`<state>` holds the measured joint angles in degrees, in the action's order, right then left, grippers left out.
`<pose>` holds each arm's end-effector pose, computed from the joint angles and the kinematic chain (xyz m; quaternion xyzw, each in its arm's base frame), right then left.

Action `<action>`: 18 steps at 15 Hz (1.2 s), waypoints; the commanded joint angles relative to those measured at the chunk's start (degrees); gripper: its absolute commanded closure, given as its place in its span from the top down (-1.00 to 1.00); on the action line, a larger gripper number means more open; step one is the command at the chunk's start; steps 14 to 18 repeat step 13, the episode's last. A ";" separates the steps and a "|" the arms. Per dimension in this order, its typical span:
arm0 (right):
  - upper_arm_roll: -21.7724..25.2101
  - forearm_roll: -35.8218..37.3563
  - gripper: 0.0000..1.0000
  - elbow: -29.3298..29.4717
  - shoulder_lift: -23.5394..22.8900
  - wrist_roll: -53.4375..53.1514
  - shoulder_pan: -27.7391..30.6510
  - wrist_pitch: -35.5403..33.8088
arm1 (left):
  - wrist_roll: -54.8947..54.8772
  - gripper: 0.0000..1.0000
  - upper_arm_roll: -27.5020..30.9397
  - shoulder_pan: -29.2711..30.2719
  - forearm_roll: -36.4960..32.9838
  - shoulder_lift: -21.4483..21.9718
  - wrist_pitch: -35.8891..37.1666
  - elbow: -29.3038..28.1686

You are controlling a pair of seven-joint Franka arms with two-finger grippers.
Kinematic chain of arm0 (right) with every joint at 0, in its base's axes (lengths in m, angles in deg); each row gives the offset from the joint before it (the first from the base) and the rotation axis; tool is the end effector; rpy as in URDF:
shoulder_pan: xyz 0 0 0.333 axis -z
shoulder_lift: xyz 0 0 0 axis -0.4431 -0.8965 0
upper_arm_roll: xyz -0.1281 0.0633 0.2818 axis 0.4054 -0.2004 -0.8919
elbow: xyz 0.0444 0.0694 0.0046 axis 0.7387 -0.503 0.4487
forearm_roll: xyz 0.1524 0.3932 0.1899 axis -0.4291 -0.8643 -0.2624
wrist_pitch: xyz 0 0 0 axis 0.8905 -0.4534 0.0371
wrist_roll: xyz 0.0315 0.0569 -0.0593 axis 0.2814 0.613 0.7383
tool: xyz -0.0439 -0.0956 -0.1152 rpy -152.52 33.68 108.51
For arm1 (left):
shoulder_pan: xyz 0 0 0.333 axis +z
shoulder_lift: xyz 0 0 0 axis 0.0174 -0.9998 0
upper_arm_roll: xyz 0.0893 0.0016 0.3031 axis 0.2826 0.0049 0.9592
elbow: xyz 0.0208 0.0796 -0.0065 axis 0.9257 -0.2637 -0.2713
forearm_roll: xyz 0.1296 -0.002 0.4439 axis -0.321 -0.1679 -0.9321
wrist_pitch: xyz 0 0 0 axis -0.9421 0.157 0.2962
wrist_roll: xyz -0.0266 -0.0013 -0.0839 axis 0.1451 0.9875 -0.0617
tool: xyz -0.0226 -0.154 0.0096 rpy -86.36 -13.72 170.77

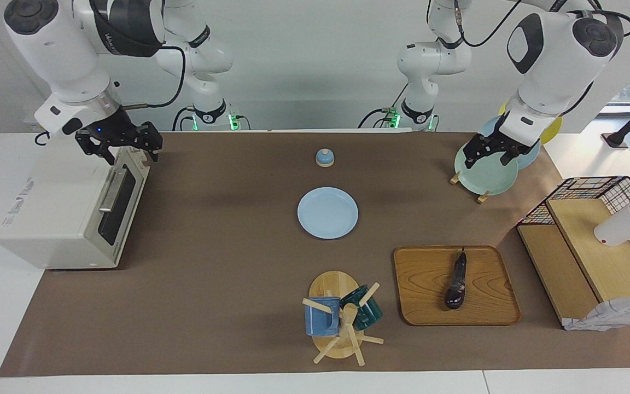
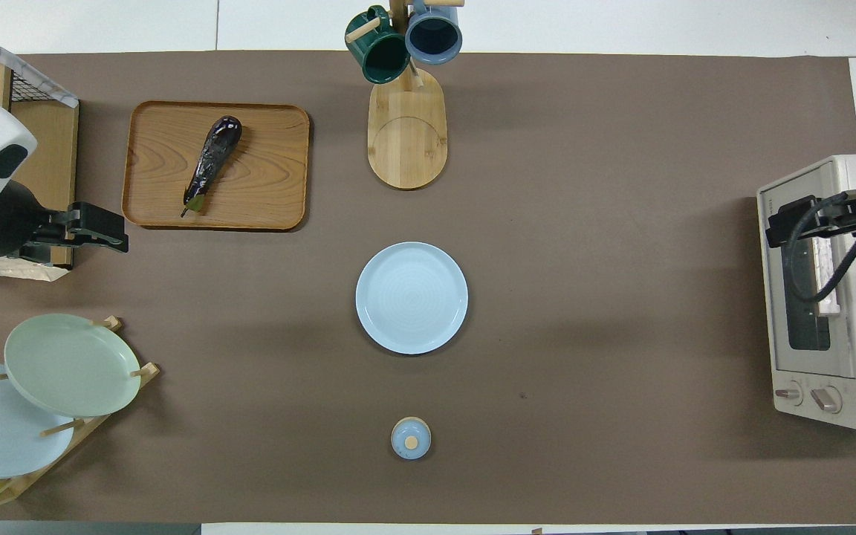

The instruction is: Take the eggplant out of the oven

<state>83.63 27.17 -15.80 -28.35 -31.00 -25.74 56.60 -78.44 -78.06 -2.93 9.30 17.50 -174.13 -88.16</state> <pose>0.6246 -0.0186 0.5364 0.9978 0.0488 -0.0425 0.0116 0.6112 -0.0750 0.5173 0.9990 0.0180 -0.0357 0.0207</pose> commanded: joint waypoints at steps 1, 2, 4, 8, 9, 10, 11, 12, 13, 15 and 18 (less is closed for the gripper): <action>0.32 -0.87 1.00 1.17 -0.74 -0.88 -0.03 -0.67 | 0.31 1.00 -0.44 0.79 0.22 0.06 4.44 3.14; 0.32 -0.87 1.00 1.17 -0.65 -0.88 -0.03 -0.59 | 0.31 1.00 -0.88 1.14 0.04 0.06 4.53 3.06; 0.32 -0.87 1.00 1.17 -0.74 -0.79 -0.03 -0.59 | 0.40 1.00 -2.37 1.66 -0.57 0.15 5.58 3.15; 0.32 -0.87 1.00 1.17 -0.74 -0.88 -0.03 -0.59 | -0.13 1.00 -2.73 2.11 -1.45 0.41 5.59 2.62; 0.32 -0.87 1.00 1.17 -0.74 -0.88 -0.03 -0.59 | -0.04 1.00 -2.73 2.11 -1.45 0.41 5.59 2.62; 0.32 -0.87 1.00 1.17 -0.74 -0.88 -0.03 -0.59 | -0.13 1.00 -2.73 2.19 -1.45 0.41 5.59 2.53; 0.32 -0.87 1.00 1.17 -0.74 -0.79 -0.03 -0.59 | -0.13 1.00 -2.82 2.19 -1.45 0.50 5.59 2.53; 0.32 -0.87 1.00 1.17 -0.74 -0.88 -0.03 -0.59 | -0.04 1.00 -2.73 2.11 -1.45 0.50 5.59 2.53; 0.32 -0.87 1.00 1.17 -0.74 -0.88 -0.03 -0.59 | -0.13 1.00 -2.73 2.19 -1.45 0.41 5.59 2.62; 0.32 -0.87 1.00 1.17 -0.74 -0.88 -0.03 -0.59 | -0.13 1.00 -2.73 2.19 -1.45 0.41 5.59 2.62; 0.32 -0.87 1.00 1.17 -0.74 -0.88 -0.03 -0.59 | -0.13 1.00 -2.73 2.19 -1.45 0.41 5.59 2.62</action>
